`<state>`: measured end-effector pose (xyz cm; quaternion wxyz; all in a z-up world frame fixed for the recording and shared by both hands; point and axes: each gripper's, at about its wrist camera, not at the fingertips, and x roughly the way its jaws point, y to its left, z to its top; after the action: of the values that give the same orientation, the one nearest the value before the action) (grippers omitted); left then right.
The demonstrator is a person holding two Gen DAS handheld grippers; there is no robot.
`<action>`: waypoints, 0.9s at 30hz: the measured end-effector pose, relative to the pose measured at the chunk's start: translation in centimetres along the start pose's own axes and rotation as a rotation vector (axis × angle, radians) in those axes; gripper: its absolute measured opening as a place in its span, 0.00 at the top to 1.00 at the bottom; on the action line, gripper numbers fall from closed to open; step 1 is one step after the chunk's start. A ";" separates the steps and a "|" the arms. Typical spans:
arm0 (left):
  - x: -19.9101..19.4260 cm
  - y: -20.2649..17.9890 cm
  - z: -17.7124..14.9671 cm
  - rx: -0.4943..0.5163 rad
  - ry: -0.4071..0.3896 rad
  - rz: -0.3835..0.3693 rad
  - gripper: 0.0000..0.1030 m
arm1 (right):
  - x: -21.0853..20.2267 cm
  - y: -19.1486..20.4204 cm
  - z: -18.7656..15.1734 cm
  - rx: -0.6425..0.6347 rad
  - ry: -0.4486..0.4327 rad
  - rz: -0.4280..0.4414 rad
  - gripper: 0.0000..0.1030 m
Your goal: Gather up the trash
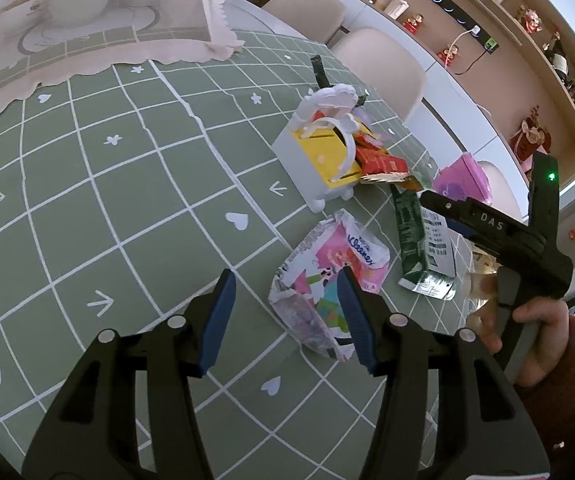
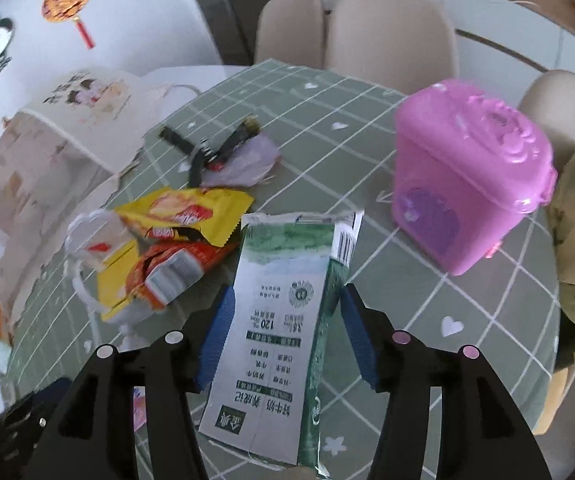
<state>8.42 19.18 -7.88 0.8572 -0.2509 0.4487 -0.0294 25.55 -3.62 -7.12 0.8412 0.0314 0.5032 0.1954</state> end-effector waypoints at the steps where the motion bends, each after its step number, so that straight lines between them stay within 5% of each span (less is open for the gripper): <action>1: 0.0 -0.1 0.0 0.003 0.001 -0.002 0.51 | 0.2 0.1 -0.1 -0.002 0.007 0.014 0.50; 7: 0.2 -0.5 -0.1 0.013 0.011 -0.010 0.51 | 0.3 0.6 -0.4 -0.013 0.003 0.013 0.50; 11: 0.1 -0.8 -0.1 0.017 0.013 -0.010 0.51 | 0.8 -0.5 -0.1 0.026 0.088 0.132 0.50; 13: 0.0 -1.0 -0.2 0.024 0.012 -0.009 0.51 | 0.5 -1.2 -0.2 0.054 0.097 0.169 0.64; 16: 0.0 -1.4 -0.2 0.041 0.011 0.002 0.51 | -1.0 -1.2 -0.5 0.010 0.069 0.159 0.68; 27: 2.7 -3.2 0.3 0.130 0.080 0.198 0.56 | -5.5 -2.5 -2.5 -0.067 -0.009 0.107 0.69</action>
<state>10.82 15.76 -8.37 0.8517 -0.1480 0.5024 0.0162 21.84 -8.25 -4.33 0.8325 0.0307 0.4900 0.2567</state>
